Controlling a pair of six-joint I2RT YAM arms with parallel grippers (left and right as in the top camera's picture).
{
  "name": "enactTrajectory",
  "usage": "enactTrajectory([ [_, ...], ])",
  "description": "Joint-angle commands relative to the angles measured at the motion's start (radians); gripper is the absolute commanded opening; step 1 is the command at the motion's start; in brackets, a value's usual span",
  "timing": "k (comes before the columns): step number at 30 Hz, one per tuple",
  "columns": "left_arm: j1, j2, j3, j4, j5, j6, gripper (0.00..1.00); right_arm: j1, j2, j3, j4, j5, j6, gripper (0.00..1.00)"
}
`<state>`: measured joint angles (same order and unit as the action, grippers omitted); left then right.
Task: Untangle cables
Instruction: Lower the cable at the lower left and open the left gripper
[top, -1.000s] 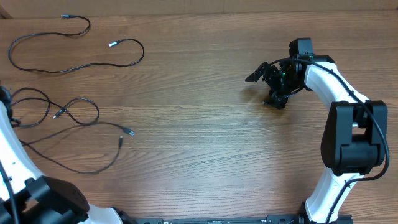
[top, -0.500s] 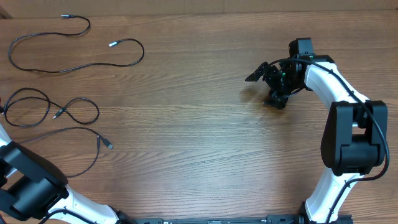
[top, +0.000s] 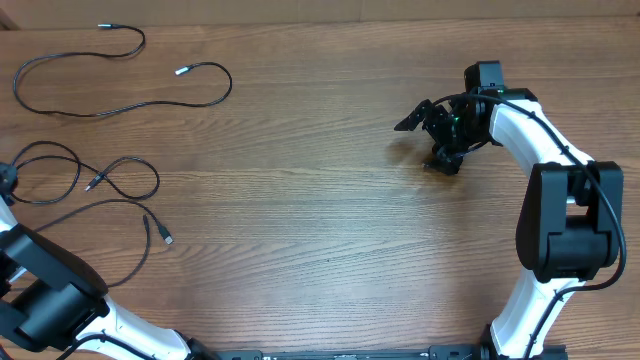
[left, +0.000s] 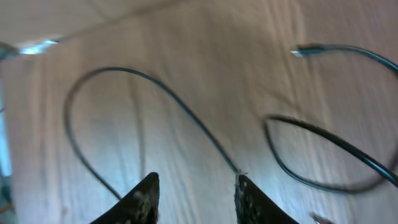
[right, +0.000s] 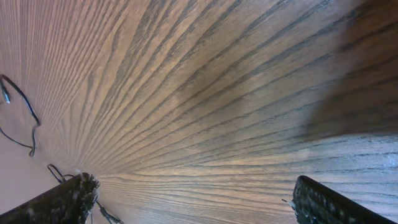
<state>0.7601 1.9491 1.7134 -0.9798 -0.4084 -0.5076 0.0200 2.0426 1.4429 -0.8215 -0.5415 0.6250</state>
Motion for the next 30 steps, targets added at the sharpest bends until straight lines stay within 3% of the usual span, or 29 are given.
enactTrajectory([
  [1,0.008,0.014,0.001,-0.018,0.119,0.065,0.31,0.000,-0.030,0.017,0.006,0.010,-0.004,1.00],
  [2,0.014,0.014,0.001,-0.027,0.112,0.064,0.40,0.000,-0.030,0.017,0.006,0.010,-0.004,1.00],
  [3,0.025,0.014,0.001,-0.040,0.092,0.055,0.43,0.000,-0.030,0.017,0.006,0.010,-0.004,1.00],
  [7,0.061,0.014,0.002,-0.114,-0.047,-0.033,0.46,0.000,-0.030,0.017,0.006,0.010,-0.004,1.00],
  [8,0.100,0.014,0.001,-0.159,-0.092,-0.098,0.58,0.000,-0.030,0.017,0.006,0.010,-0.004,1.00],
  [14,0.286,0.014,-0.005,-0.220,0.104,-0.181,0.65,0.000,-0.030,0.017,0.006,0.010,-0.004,1.00],
  [19,0.335,0.014,-0.066,-0.179,0.118,-0.180,0.73,0.000,-0.030,0.017,0.006,0.010,-0.004,1.00],
  [26,0.336,0.014,-0.214,0.032,0.218,-0.026,0.69,0.000,-0.030,0.017,0.006,0.010,-0.004,1.00],
  [30,0.338,0.014,-0.238,0.072,0.215,-0.013,0.54,0.000,-0.030,0.017,0.006,0.010,-0.004,1.00],
])
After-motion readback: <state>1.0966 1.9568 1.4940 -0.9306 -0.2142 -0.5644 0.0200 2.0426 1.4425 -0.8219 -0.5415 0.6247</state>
